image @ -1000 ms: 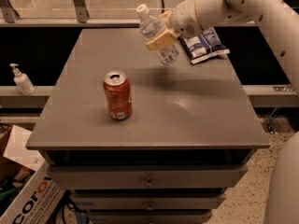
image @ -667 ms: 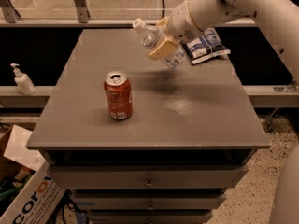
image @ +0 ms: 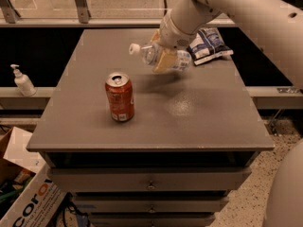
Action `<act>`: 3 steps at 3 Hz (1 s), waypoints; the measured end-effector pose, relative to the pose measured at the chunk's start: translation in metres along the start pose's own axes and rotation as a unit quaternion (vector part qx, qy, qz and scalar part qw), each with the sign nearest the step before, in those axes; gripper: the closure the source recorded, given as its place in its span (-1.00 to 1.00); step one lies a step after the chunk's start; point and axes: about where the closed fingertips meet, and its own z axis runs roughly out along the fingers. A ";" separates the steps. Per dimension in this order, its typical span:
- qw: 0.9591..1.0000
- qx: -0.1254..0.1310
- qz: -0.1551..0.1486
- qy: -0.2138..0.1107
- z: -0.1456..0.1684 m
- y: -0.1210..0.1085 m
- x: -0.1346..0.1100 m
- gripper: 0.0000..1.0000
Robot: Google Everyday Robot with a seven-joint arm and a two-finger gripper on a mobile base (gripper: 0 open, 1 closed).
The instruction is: Knock blue plastic bottle over
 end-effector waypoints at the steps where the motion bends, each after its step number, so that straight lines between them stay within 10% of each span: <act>1: 0.998 -0.025 -0.039 0.053 0.016 -0.001 0.006 1.00; 3: 0.988 -0.095 -0.088 0.084 0.044 -0.005 0.005 1.00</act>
Offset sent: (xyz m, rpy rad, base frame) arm 0.0241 0.0126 -0.0363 -0.3262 0.0270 0.1459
